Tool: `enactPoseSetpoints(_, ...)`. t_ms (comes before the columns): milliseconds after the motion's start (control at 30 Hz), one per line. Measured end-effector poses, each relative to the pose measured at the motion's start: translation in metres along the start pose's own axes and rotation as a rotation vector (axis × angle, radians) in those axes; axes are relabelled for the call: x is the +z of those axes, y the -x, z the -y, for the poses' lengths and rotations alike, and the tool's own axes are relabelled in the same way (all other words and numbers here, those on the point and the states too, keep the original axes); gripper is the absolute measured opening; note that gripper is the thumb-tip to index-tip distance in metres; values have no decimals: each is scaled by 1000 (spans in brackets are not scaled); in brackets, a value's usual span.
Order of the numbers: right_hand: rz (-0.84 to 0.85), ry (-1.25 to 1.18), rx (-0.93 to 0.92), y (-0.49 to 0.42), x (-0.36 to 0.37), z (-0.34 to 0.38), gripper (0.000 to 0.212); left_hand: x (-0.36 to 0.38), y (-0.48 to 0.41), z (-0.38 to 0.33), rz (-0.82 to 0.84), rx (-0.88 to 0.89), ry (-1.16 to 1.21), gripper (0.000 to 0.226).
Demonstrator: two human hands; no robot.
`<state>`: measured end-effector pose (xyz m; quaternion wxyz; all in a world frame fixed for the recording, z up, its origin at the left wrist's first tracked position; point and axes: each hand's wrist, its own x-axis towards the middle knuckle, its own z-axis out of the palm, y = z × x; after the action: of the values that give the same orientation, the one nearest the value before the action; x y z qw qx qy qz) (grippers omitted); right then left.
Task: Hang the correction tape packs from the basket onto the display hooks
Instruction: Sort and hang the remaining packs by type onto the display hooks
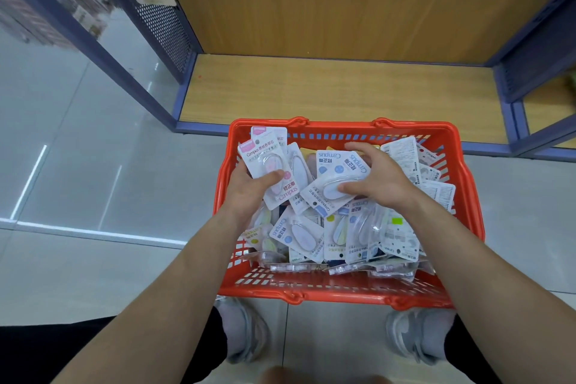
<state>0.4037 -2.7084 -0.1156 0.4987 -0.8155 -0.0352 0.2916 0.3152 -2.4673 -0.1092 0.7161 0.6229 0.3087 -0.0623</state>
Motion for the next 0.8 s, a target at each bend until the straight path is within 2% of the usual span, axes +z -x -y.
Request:
enactPoseSetpoints(200,-36,-51,35,-2,9,4,46,-2,-7,2,-75,19,-124,44)
enactPoseSetpoints(300,-39,-77,26,2,3,16,43,-9,-5,-5,-97,13,-142,38)
enactPoseSetpoints(367,1,-106,-5,9,-4,31,42,-14,2,-18,-41,8,-150,37)
enactPoseSetpoints(500,105,-83,-89,33,-21,75,39,-16,33,-61,83,36,-200,54)
enactPoseSetpoints(667,189,-10,-191,78,-56,134,27,-23,80,-116,134,100,-328,33)
enactPoseSetpoints(800,230,26,-236,124,-87,165,28,-19,116,-138,137,171,-404,29)
